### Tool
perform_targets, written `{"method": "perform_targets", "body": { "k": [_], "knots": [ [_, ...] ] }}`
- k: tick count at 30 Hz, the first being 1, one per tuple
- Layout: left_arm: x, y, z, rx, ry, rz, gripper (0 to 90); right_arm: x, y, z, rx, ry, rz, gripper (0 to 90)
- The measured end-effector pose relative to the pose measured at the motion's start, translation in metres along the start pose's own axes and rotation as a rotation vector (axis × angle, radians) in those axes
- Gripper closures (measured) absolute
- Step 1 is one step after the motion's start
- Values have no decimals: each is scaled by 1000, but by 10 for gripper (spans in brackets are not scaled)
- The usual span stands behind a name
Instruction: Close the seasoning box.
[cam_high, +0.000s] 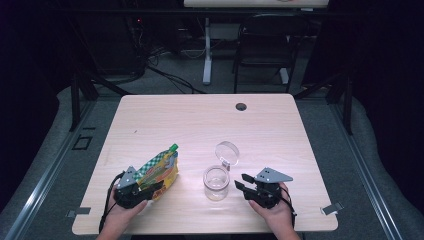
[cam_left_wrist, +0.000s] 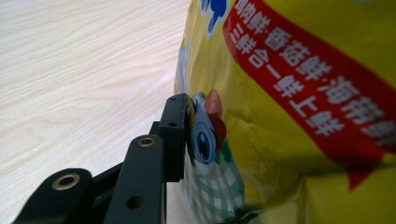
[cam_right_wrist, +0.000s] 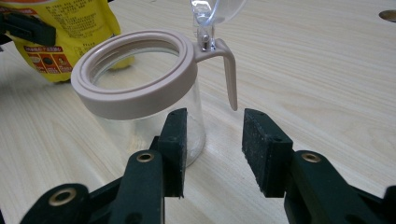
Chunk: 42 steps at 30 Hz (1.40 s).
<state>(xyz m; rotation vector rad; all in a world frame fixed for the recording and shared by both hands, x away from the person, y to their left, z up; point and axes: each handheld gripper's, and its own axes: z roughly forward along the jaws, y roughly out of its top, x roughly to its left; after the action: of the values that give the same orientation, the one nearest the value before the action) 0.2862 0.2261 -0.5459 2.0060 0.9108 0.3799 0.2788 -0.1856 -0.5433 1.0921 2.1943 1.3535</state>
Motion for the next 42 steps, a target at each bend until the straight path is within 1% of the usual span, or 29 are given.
{"method": "perform_targets", "body": {
  "k": [3,5,8,9,11,13,14,17,20,22,23,26,27,28,30,34,36,38,39,42],
  "knots": [
    [0,-1,2,13,-8,-1,650,-1,0,-1,0,1,0,607],
    [1,-2,2,17,-21,-9,649,-1,0,0,-1,1,-1,607],
    [4,-3,2,26,-39,-45,647,-1,0,0,0,2,-3,607],
    [5,-4,2,21,-48,-56,646,-1,0,0,1,2,-4,606],
    [6,-4,2,26,-66,-63,644,-1,0,0,1,2,-3,606],
    [6,-4,2,29,-68,-57,641,-1,0,0,1,2,-3,606],
    [6,-3,2,32,-78,-72,636,-1,0,0,1,3,-3,606],
    [7,-1,1,36,-94,-85,586,0,0,0,3,1,-1,606],
    [6,0,2,32,-89,-70,565,0,0,1,2,4,0,606],
    [5,1,2,26,-82,-76,557,1,0,1,3,7,-1,606],
    [5,2,3,21,-86,-69,550,1,0,1,4,7,-1,605],
    [5,3,3,11,-85,-77,542,0,0,1,8,6,-3,605],
    [5,4,3,11,-80,-66,543,0,0,1,8,5,-2,605],
    [4,4,4,10,-80,-69,544,0,0,1,3,5,2,605],
    [4,4,4,12,-80,-62,557,0,0,1,8,4,-1,605],
    [3,4,4,7,-58,-58,598,0,0,1,11,5,-1,605],
    [3,4,3,9,-58,-45,616,0,0,1,11,5,-2,605],
    [1,4,3,5,-46,-43,632,0,0,1,12,5,-2,605],
    [1,4,3,7,-48,-36,640,1,0,1,12,4,-1,605],
    [0,5,3,8,-41,-26,644,1,0,1,11,4,-1,605]
  ]
}}
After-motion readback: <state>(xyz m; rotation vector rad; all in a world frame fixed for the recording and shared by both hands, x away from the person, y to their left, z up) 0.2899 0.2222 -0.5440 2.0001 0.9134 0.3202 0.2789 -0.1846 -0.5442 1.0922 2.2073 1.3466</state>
